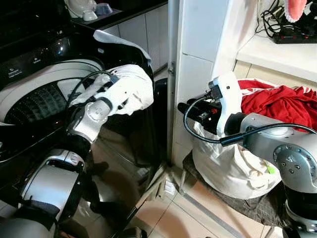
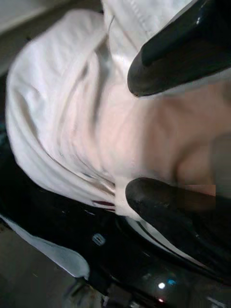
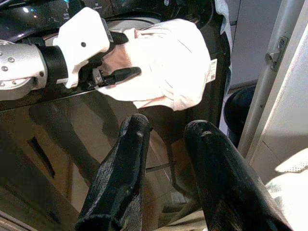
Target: Clothes washing
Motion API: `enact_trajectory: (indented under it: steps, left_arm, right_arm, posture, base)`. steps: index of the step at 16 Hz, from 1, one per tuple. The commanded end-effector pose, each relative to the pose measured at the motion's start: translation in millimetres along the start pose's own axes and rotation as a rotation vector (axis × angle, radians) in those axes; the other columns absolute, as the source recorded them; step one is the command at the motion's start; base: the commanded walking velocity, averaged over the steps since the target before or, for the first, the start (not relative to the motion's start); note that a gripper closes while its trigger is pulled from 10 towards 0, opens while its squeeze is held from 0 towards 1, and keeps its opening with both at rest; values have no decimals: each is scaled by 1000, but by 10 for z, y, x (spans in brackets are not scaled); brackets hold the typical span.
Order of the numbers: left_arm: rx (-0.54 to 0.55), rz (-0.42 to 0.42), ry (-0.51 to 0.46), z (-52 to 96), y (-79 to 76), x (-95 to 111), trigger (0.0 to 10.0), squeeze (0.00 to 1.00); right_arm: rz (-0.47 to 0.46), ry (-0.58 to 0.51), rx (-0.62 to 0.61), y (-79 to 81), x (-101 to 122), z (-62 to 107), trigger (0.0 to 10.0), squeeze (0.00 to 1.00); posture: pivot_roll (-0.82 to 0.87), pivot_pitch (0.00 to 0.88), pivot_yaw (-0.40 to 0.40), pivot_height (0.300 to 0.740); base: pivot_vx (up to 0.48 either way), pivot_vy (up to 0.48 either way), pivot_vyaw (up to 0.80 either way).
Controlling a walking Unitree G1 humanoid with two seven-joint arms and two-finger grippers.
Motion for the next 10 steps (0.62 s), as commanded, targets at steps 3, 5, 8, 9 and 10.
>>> enact_trajectory:
  steps: [3,5,8,9,10]
  left_arm:
    - [35,26,22,-2,124,-11,0,0]
    - [45,43,12,-6,151,21,0,0]
    - [48,48,3,-9,181,53,0,0]
    - [47,50,3,-9,184,53,0,0]
    - [48,55,4,-9,190,53,0,0]
  right_arm:
    - [14,-20,9,10,59,-12,10000,0]
    - [17,-23,9,9,69,-14,10000,0]
    - [19,-26,7,5,80,-17,10000,0]
    - [19,-28,7,4,82,-19,10000,0]
    - [19,-28,7,3,84,-20,10000,0]
  posture:
    - [-66,0,79,740]
    - [-66,0,79,740]
    - [-65,0,80,740]
    - [-65,0,80,740]
    - [-66,0,82,740]
  base:
    - [0,0,0]
    - [0,0,0]
    - [0,0,0]
    - [0,0,0]
    - [0,0,0]
Point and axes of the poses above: a point about 5 cm out from each wrist's last joint towards the gripper, its own z axis pointing back from the gripper into the wrist, its own x axis along the axis of the wrist's last joint, y = z × x, the point moved 3 cm from there along -z, pointing out of the wrist towards the gripper, and after that the axes turned 1 degree about z, right-handed, at the moved point
